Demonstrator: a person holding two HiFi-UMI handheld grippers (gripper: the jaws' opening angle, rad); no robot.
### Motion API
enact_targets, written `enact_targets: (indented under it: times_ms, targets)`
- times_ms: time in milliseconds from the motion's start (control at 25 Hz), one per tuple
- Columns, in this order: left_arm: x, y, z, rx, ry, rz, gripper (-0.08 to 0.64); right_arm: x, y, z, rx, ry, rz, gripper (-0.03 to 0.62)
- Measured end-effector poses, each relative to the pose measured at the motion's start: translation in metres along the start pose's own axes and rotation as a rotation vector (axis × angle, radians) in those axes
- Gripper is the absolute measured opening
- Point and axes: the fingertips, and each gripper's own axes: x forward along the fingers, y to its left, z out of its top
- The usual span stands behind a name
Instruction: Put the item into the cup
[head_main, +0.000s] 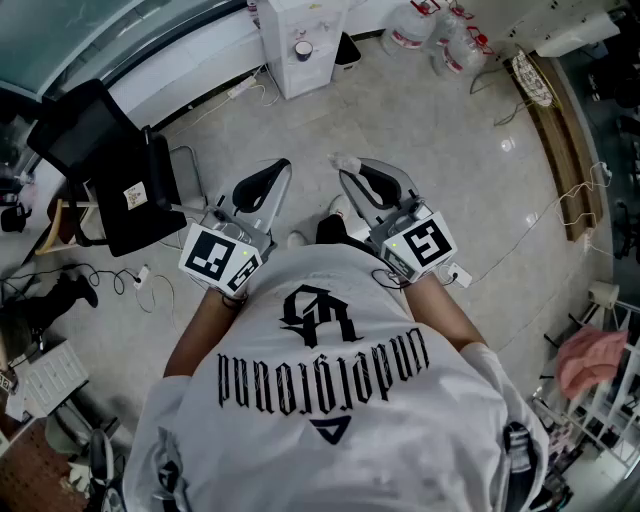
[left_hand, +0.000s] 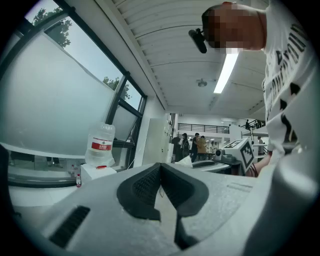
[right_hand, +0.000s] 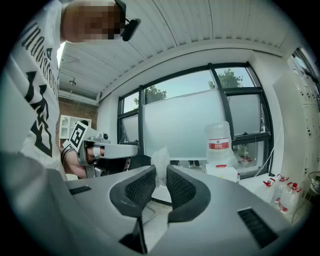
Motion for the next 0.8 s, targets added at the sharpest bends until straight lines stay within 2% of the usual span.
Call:
enact_targets:
  times_ms: [480, 800]
  targets:
    - [0.05, 0.019, -0.018, -0.025, 0.041, 0.006, 0.014, 0.005, -0.062, -0.01, 0.022, 0.017, 0.007, 0.071]
    - [0.121, 0.041, -0.018, -0.019, 0.066, 0.026, 0.014, -0.001, -0.155, -0.011, 0.008, 0.03, -0.007, 0.071]
